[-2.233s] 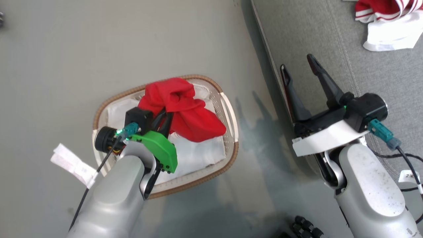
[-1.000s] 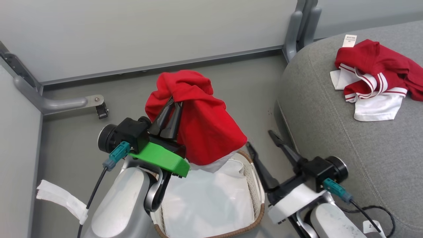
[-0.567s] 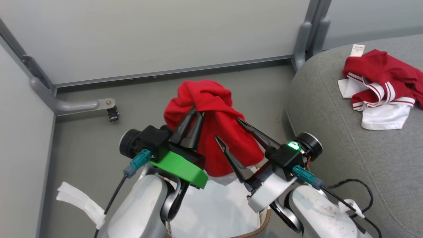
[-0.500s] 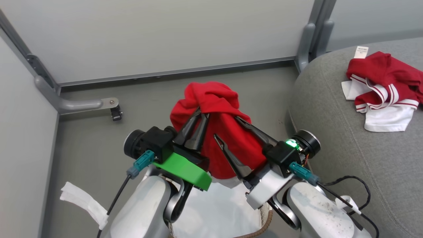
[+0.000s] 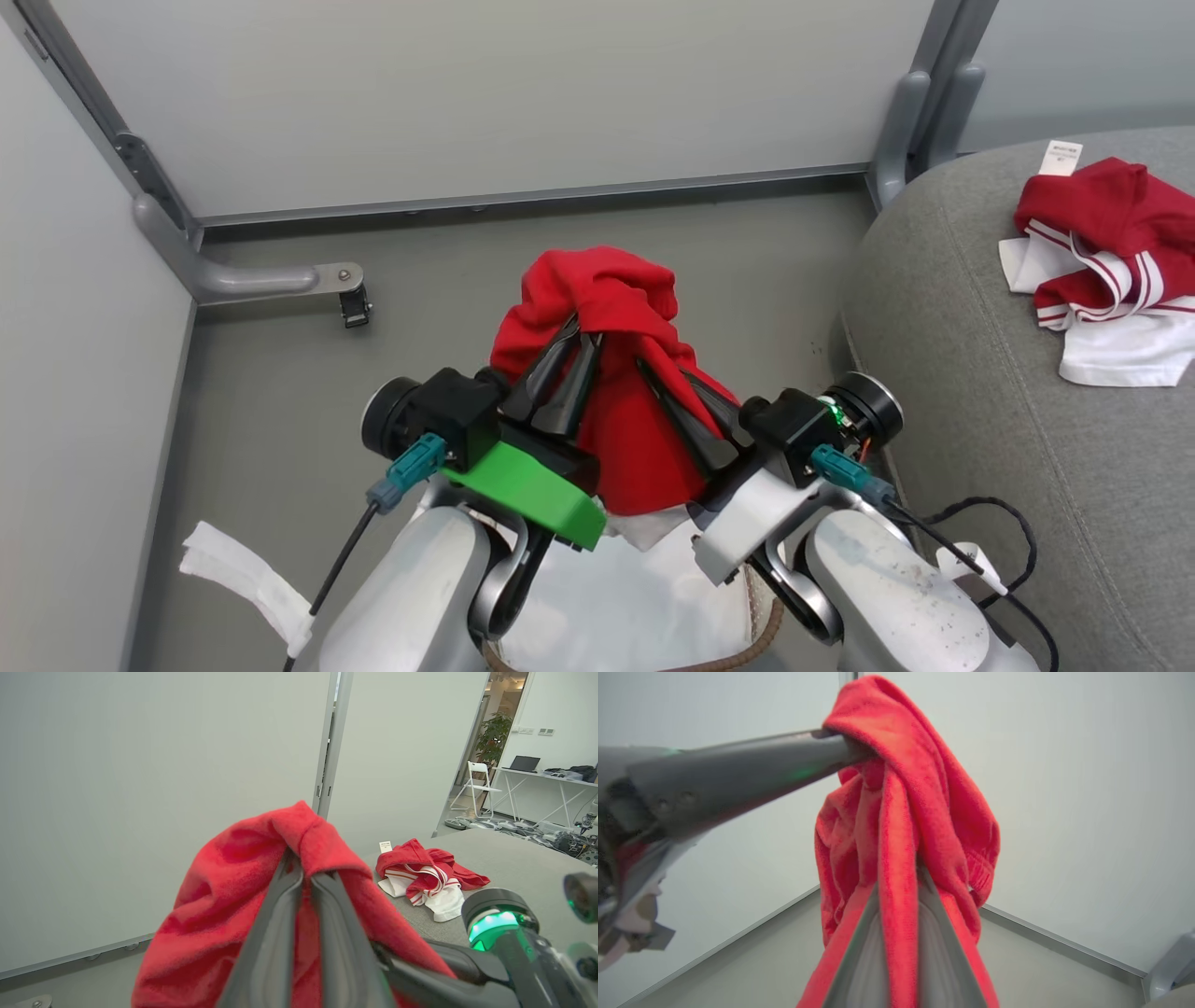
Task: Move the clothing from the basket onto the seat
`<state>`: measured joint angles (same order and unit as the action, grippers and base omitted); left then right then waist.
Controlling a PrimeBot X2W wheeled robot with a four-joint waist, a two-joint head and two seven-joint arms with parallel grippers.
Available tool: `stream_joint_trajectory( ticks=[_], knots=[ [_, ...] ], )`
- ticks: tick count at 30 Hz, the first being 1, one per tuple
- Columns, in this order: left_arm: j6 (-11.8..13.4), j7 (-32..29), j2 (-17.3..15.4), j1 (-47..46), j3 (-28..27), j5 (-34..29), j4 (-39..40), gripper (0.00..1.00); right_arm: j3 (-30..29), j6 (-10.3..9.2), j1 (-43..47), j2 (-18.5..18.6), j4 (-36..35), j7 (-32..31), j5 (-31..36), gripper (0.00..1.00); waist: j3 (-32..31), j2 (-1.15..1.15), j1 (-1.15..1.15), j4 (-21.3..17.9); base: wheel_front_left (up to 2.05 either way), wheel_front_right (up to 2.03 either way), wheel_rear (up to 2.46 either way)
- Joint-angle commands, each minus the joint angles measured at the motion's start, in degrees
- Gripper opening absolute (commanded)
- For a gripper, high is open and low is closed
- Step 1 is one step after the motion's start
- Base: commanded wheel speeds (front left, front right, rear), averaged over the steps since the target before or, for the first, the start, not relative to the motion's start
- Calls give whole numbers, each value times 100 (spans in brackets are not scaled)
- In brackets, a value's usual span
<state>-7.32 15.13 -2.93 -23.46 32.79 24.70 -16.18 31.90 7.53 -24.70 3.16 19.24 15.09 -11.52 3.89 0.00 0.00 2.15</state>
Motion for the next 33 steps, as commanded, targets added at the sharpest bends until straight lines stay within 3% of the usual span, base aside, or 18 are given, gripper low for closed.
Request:
stream_joint_trajectory(
  ticks=[1,2,21,33],
  knots=[
    [-27,2,-7,109,-69,-38,-46,49,-55,-8,94,23,-46,10,-51,0,47,0,0,-144,0,0,0],
    [-27,2,-6,124,-114,-51,-73,100,-76,-8,118,26,-75,10,-71,0,65,0,0,-208,0,0,0],
    [-25,2,-14,224,-405,-296,-219,100,-570,-8,530,374,-717,10,-269,0,529,0,0,-2186,0,0,0],
    [-24,2,-15,-43,-345,-439,-388,100,-1105,-8,40,781,-979,10,-261,0,1007,0,0,-2730,0,0,0]
  ],
)
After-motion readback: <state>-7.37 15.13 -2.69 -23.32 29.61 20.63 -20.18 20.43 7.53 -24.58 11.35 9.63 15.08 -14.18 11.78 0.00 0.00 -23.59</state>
